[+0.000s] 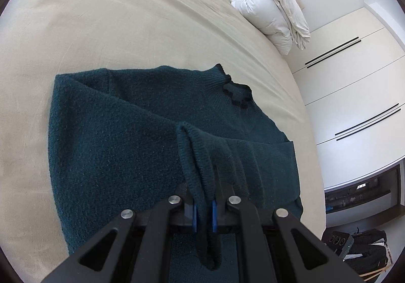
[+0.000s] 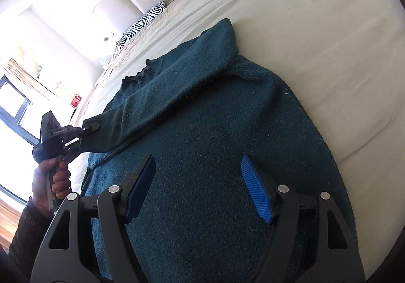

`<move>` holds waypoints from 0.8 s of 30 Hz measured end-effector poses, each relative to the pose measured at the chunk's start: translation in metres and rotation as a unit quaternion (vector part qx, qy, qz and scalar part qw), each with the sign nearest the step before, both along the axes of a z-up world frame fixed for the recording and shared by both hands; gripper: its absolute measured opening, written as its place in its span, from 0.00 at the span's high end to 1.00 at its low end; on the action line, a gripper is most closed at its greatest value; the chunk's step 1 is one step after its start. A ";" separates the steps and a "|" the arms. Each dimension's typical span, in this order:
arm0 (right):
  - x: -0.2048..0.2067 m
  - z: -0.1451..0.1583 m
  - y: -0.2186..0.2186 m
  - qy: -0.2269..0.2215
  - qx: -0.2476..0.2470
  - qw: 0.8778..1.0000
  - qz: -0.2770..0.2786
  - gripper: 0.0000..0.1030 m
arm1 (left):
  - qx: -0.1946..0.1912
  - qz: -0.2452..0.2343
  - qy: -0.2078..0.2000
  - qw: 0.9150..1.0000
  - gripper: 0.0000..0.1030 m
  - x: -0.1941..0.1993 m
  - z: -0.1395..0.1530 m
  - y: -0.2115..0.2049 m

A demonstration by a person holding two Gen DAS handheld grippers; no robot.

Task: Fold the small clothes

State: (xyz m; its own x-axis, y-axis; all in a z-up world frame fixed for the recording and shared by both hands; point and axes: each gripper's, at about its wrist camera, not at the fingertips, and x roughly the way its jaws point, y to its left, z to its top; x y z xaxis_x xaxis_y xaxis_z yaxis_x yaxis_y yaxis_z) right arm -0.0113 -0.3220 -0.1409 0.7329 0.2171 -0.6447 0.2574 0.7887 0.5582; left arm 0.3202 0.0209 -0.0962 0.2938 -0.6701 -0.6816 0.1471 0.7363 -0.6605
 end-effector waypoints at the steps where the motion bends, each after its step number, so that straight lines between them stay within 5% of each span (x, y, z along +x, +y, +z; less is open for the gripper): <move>1: -0.001 0.001 -0.002 0.000 0.009 1.000 -0.001 0.33 | 0.001 0.002 0.004 1.000 0.92 0.001 -0.004 -0.001; 9: 0.027 0.023 -0.030 -0.025 0.094 0.995 0.000 0.32 | -0.023 0.009 0.003 1.000 0.92 0.006 -0.023 0.002; 17: 0.085 -0.007 -0.066 -0.015 0.208 0.975 -0.077 0.32 | -0.015 0.005 -0.013 1.000 0.92 0.009 -0.018 -0.011; 24: 0.081 -0.007 -0.086 -0.047 0.223 0.965 -0.132 0.35 | -0.020 0.001 -0.024 0.999 0.92 0.011 -0.015 -0.017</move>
